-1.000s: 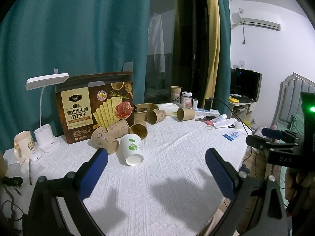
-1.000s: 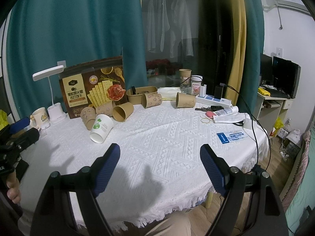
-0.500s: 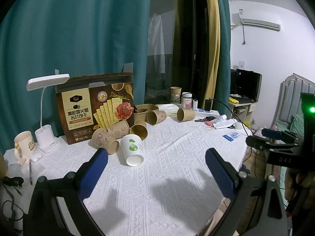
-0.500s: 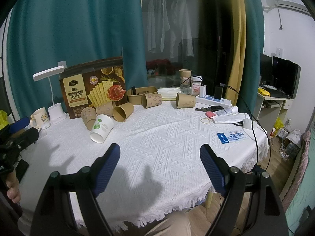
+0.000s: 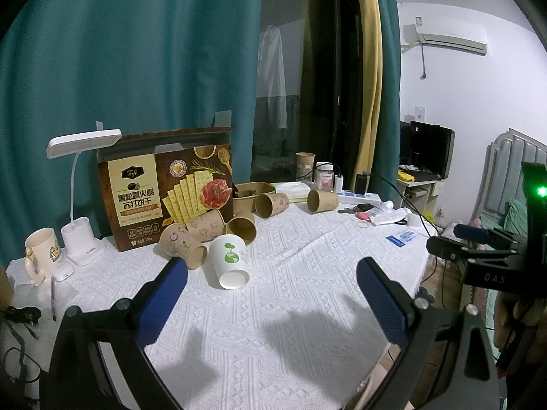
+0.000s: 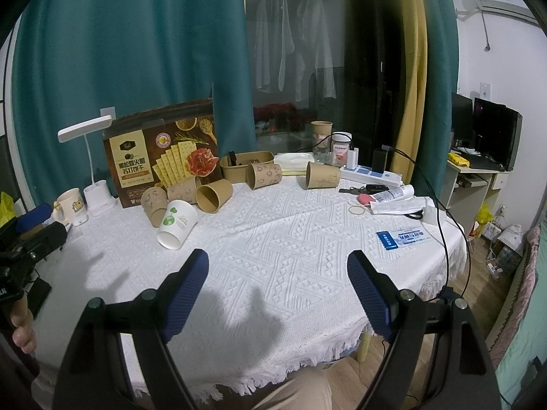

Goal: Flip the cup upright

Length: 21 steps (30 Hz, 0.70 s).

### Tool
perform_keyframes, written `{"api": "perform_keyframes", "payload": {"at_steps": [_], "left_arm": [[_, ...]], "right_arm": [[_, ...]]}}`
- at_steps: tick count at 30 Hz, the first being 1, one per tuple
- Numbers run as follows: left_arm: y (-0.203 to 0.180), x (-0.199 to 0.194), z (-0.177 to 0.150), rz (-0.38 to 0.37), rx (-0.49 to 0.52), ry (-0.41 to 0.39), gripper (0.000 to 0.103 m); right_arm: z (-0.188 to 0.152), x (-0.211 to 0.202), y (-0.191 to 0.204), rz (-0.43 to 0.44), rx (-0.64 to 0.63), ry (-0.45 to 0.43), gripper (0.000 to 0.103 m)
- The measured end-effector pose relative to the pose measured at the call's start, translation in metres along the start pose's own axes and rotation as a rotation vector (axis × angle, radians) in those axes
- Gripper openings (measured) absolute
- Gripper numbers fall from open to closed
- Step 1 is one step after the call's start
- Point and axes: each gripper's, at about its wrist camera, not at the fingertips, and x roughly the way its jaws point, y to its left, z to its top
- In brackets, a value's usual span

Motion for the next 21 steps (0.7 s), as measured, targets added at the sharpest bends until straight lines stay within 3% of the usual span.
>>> {"api": "perform_keyframes", "payload": {"at_steps": [21], "left_arm": [[-0.005, 0.007, 0.011, 0.017, 0.038, -0.009, 0.099]], "right_arm": [[0.008, 0.015, -0.009, 0.000, 0.003, 0.011, 0.081]]}}
